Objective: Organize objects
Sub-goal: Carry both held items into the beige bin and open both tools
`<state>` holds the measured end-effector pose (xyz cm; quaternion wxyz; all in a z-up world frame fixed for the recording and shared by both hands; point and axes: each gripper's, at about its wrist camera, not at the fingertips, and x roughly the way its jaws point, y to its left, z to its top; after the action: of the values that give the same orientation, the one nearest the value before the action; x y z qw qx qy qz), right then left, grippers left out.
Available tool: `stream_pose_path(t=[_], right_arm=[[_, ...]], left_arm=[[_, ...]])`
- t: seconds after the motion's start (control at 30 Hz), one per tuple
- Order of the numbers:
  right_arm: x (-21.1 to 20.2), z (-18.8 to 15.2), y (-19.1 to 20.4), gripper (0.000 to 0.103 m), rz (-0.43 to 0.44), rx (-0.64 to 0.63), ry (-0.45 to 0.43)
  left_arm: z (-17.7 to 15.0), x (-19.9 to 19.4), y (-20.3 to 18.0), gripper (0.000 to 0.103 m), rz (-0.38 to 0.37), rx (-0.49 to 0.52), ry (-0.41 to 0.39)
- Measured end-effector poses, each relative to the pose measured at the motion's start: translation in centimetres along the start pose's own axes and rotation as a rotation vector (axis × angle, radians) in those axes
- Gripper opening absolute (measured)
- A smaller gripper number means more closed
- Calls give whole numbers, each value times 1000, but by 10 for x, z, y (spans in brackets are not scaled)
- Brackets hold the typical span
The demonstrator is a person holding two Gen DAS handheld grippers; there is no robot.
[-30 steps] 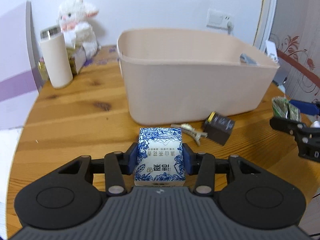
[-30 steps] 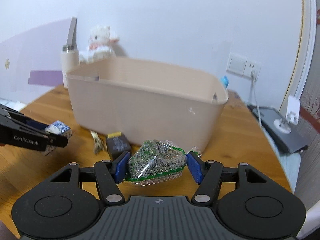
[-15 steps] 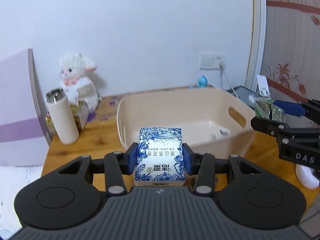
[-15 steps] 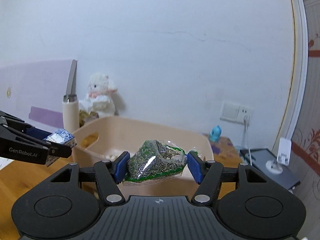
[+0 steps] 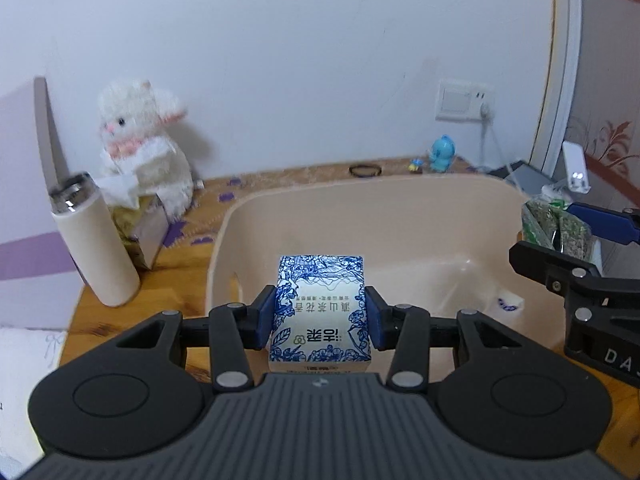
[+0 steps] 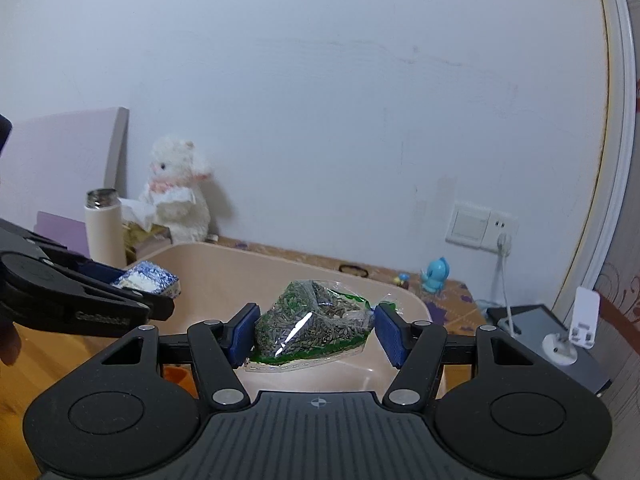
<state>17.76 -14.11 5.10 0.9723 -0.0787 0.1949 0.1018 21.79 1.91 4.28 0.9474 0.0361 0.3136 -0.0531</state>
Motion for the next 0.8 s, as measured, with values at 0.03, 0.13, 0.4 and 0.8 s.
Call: stream_pose_path(t=[0.03,0.13,0.4,0.8], right_arm=[[6,-2,-1,60,-1,5,11],[21,-9,-1,60,-13,2,46],[33,-13,3,66,-27,-32,106],[-26,-7,-3,92,-19,-14,50]], left_arm=[[-1,6,-1,48,4,0,11],[-4,23,-5,48,27,26,25],[-4,27,-5,53,16,27,38],[-9,-36,7,88,-9,-5,-14]])
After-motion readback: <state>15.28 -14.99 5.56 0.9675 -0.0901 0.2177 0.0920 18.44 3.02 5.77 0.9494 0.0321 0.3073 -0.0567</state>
